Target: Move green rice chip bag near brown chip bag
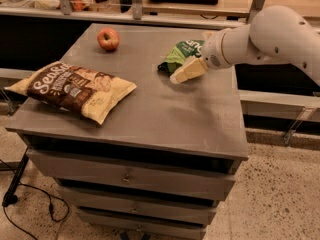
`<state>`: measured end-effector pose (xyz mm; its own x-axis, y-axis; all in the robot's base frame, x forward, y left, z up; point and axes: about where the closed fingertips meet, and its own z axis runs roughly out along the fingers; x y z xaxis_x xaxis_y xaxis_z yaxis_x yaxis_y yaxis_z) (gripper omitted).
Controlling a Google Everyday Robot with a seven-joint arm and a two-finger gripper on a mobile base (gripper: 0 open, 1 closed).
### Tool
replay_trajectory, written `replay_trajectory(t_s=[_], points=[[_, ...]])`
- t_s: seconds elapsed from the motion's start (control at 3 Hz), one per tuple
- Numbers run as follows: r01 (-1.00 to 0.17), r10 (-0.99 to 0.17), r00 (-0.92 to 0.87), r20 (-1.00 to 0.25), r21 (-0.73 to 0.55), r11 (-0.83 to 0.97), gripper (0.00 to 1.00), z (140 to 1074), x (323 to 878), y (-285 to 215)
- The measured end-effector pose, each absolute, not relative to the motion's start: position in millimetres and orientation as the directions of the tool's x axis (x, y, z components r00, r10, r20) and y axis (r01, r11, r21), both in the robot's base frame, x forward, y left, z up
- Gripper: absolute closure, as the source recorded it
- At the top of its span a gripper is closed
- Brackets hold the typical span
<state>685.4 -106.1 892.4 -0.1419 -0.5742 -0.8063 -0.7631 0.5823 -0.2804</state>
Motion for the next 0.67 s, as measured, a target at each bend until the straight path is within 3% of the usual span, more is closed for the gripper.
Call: replay_trajectory(t_s=[0.67], points=[[-0.778, -0.6, -0.084, -0.796, -0.323, 0.538, 0.41, 879.9, 703.2, -98.3]])
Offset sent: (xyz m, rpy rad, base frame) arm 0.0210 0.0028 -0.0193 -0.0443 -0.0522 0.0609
